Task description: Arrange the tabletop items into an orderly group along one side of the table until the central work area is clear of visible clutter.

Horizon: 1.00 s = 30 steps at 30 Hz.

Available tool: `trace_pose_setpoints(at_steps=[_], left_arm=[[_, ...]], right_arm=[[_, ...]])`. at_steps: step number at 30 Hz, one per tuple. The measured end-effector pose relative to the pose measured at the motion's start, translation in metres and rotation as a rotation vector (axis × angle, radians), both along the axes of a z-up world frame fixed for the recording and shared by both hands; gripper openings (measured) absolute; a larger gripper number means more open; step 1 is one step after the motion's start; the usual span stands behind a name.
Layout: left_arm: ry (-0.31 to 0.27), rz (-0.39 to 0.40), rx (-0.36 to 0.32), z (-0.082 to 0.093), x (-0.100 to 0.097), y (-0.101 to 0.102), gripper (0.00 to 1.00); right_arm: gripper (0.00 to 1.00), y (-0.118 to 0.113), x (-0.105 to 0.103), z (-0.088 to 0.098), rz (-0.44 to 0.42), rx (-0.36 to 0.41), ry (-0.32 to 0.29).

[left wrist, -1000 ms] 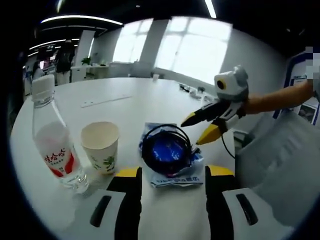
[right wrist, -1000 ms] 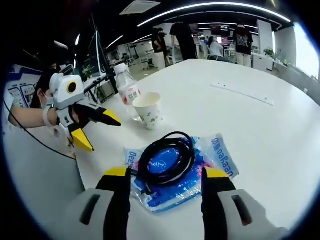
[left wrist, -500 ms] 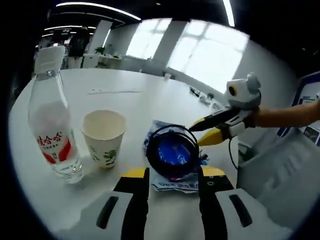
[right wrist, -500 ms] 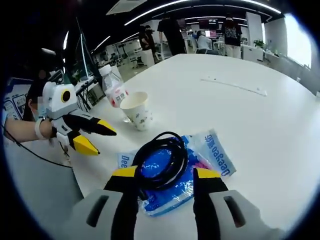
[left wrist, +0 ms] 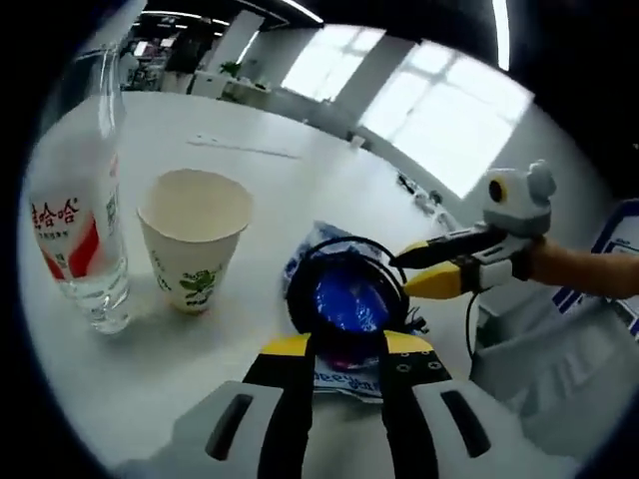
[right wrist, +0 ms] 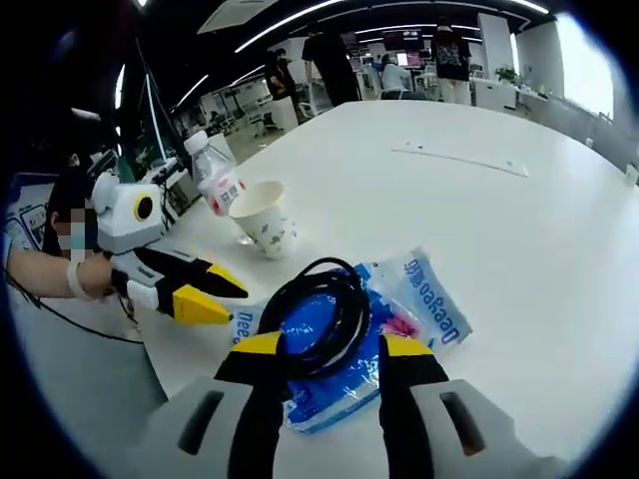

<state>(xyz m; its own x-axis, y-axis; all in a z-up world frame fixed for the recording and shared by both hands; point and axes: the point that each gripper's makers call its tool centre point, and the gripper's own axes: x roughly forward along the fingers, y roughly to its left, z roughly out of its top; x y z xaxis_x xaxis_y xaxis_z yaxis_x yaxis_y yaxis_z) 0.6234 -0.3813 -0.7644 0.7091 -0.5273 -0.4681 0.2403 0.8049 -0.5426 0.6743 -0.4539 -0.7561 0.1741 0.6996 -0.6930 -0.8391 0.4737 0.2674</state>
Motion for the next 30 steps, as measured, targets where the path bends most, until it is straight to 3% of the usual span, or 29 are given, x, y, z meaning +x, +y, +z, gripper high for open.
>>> trace_pose_setpoints(at_steps=[5,6,9,15,30], left_arm=[[0.022,0.025,-0.017,-0.005,0.006,0.000,0.23],[0.012,0.001,0.016,-0.007,0.005,-0.001,0.23],[0.040,0.017,-0.023,-0.010,0.006,-0.002,0.21],[0.079,0.049,-0.037,-0.017,0.011,0.002,0.18],[0.111,0.045,-0.053,-0.027,0.018,0.005,0.12]], right_arm=[[0.30,0.001,-0.001,-0.002,-0.004,0.004,0.014],[0.29,0.002,-0.003,-0.003,0.001,0.004,0.022],[0.27,0.003,-0.004,-0.005,0.011,-0.001,0.025],[0.25,0.004,-0.003,-0.010,0.003,-0.002,0.043],[0.19,0.002,-0.005,-0.016,-0.008,0.004,0.088]])
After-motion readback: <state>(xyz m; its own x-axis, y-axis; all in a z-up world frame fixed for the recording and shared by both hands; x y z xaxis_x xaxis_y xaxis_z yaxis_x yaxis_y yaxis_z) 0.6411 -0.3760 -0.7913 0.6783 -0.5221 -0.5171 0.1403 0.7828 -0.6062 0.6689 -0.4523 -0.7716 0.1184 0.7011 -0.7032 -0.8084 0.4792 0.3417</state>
